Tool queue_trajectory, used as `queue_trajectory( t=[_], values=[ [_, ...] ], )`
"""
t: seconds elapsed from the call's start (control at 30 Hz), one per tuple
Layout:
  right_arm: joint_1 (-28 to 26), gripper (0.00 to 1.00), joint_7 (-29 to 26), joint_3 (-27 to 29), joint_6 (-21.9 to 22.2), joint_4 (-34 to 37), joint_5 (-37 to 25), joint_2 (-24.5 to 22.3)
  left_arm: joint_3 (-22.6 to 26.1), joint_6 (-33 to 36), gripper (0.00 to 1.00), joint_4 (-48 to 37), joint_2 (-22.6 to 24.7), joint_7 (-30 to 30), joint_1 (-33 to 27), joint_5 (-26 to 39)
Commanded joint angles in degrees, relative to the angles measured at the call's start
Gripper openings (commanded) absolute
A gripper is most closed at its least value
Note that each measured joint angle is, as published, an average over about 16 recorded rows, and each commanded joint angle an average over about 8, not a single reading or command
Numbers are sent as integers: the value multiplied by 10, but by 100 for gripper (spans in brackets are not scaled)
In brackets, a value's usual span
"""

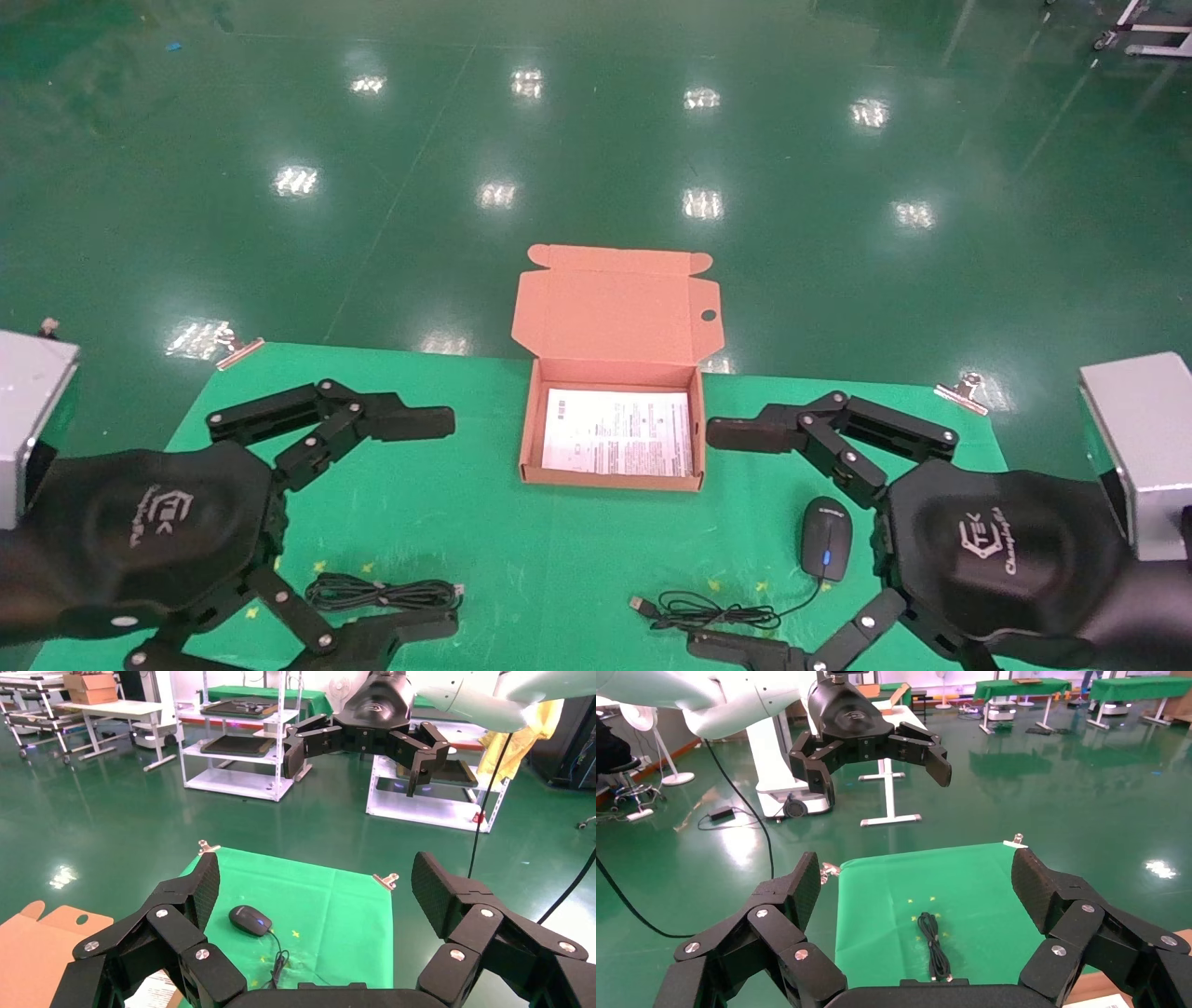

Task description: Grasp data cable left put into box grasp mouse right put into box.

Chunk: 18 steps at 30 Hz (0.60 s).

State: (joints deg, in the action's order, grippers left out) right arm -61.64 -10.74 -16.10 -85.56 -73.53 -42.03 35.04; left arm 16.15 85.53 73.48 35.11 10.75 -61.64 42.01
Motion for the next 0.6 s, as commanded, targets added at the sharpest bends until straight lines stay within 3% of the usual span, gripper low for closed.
queue_trajectory(
  t=[0.03, 0.6],
  values=[
    [0, 100, 0, 0, 0, 0, 0, 0, 0, 0, 100, 0, 0, 0, 0, 0],
    [-7, 100, 5, -2, 1, -1, -14, -2, 4, -2, 100, -1, 0, 0, -8, 13]
  ],
)
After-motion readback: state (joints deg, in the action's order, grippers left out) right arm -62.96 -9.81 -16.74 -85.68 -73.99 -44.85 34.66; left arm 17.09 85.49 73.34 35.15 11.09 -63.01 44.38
